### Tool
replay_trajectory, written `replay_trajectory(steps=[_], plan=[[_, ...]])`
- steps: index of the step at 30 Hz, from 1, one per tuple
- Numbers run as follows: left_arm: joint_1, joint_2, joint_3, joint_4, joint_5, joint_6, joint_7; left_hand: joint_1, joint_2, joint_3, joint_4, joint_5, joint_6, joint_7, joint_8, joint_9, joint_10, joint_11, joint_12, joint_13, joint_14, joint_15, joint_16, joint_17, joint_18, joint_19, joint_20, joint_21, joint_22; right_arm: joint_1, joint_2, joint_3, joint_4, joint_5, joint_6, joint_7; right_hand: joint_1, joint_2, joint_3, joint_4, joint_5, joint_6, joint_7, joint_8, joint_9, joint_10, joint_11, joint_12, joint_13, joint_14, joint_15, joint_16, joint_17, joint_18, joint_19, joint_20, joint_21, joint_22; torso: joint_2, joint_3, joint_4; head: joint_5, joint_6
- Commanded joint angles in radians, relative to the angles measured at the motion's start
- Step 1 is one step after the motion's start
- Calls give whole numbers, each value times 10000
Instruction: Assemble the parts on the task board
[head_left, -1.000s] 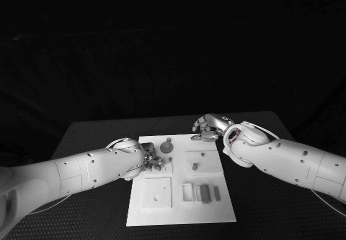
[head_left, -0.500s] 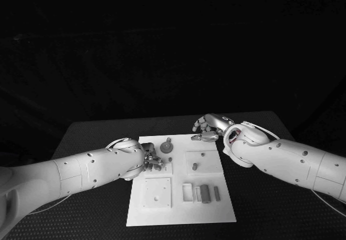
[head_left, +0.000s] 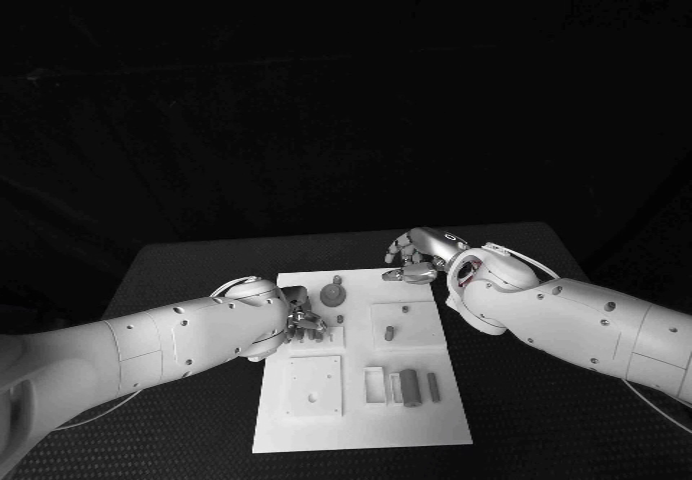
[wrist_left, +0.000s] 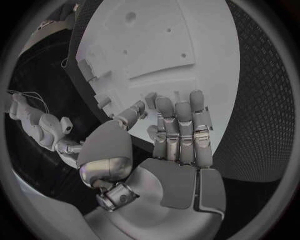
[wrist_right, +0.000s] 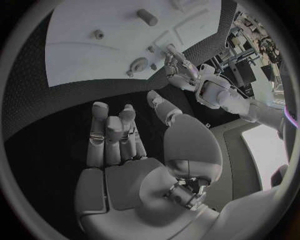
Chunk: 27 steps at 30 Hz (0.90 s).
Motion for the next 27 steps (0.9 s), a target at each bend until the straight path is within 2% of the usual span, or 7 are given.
replay_trajectory(steps=[1,16,20,21,22,25,27], plan=[[-5,-11,7,20,73,95,114,-133,363,-728,-457,488,-65,-5,-61,48,-78,-4,68,-15,-106,-10,91,-37,25,41,4,-103,71,0,-9,5,6,-20,74,6,-82,-51,-5,72,-32,8,77,-51,16,-46,22,-13,-10,-96,4,-25,-5,103,-83,-11,-53,138,3,-3,6,-5,7],[-7,-110,16,-8,244,-66,146,-268,370,-922,-492,344,-54,-11,-87,41,-82,-17,90,-44,-107,-22,116,-82,32,74,-5,-163,77,0,-10,5,-24,-17,48,16,-89,-59,-4,91,-32,3,78,-55,18,-46,23,-10,-15,-95,6,-24,-6,103,-81,-12,-54,138,1,-1,3,-1,33],[1,-289,103,109,602,-101,139,-295,349,-939,-480,320,-59,-9,-96,37,-90,-15,88,-52,-113,-24,114,-93,33,74,-5,-178,75,0,-12,6,-80,-17,22,20,-91,-65,-5,94,-32,1,78,-57,19,-46,23,-9,-16,-95,6,-24,-6,103,-80,-13,-54,138,-8,-1,4,-2,68],[2,-312,176,117,684,-100,133,-301,343,-943,-477,316,-59,-9,-98,36,-91,-15,88,-53,-114,-24,114,-95,33,75,-6,-180,75,0,-13,6,-93,-17,18,21,-91,-66,-5,96,-32,1,78,-57,19,-46,23,-9,-16,-95,6,-24,-6,103,-80,-13,-54,138,-13,0,8,-6,76],[2,-327,345,114,764,-62,119,-305,340,-945,-475,314,-59,-9,-98,36,-91,-15,88,-54,-115,-24,114,-96,33,75,-6,-182,75,0,-14,6,-109,-16,16,21,-92,-67,-5,97,-32,0,79,-58,19,-46,23,-9,-16,-94,6,-24,-6,103,-80,-13,-54,138,-15,1,9,-4,85],[15,-489,600,235,906,-53,77,-310,338,-946,-471,312,-58,-9,-99,35,-91,-15,88,-56,-115,-25,114,-98,33,76,-6,-185,75,0,-29,6,-146,-16,5,22,-94,-71,-6,100,-32,-1,79,-59,19,-46,24,-8,-17,-94,6,-23,-6,103,-80,-13,-54,138,-15,4,17,5,106],[40,-573,837,272,958,-16,46,-319,344,-947,-461,312,-56,-10,-101,35,-92,-15,89,-58,-116,-25,115,-101,33,78,-7,-189,74,0,-38,6,-162,-15,2,20,-94,-72,-6,101,-32,-1,79,-59,19,-46,24,-8,-17,-94,6,-23,-6,103,-80,-13,-54,138,-17,10,22,-1,124]])
